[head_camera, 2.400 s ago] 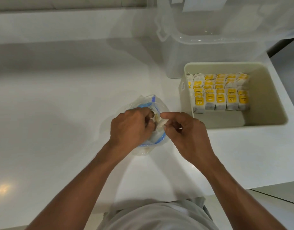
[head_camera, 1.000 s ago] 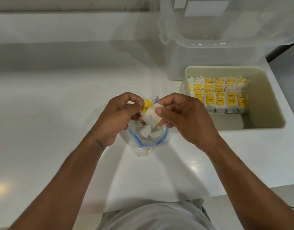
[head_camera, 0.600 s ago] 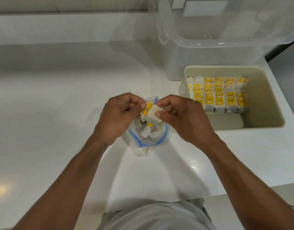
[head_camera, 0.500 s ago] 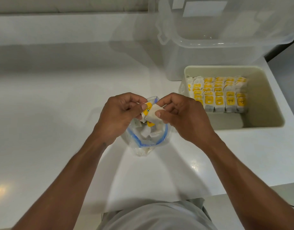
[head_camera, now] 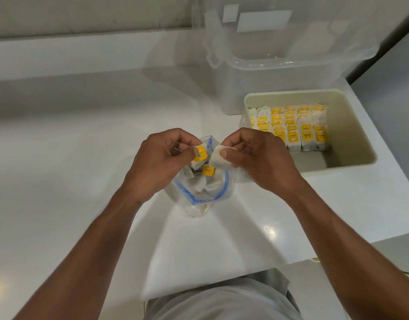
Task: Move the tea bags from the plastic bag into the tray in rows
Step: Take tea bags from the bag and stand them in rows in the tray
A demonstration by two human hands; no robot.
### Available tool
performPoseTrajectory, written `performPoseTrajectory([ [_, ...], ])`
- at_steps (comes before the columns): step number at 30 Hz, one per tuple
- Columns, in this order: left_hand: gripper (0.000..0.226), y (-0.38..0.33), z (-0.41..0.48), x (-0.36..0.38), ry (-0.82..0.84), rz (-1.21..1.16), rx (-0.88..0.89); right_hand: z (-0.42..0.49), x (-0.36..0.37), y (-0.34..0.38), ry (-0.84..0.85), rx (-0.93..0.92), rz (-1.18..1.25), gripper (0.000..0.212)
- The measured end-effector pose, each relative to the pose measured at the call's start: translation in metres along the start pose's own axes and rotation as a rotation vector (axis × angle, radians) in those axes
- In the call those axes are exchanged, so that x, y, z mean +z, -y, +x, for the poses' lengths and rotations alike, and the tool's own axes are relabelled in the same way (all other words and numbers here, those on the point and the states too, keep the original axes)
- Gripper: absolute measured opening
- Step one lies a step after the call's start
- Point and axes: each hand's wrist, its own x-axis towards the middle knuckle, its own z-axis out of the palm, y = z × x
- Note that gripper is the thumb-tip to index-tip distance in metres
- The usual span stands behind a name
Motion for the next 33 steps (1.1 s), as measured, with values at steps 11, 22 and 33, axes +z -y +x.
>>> performPoseTrajectory([
  [11, 0.012, -0.024, 0.003, 0.0, 0.025, 0.11, 0.074, -0.01, -0.019, 0.005, -0.058, -0.046, 0.033, 0.005],
  [22, 0.011, -0.092, 0.012, 0.027, 0.042, 0.141, 0.222, -0.007, -0.099, 0.0, -0.06, -0.171, 0.143, 0.003],
  [33, 0.008, -0.145, 0.045, 0.095, 0.096, 0.07, 0.316, -0.001, -0.174, -0.048, -0.121, -0.281, 0.244, 0.003],
])
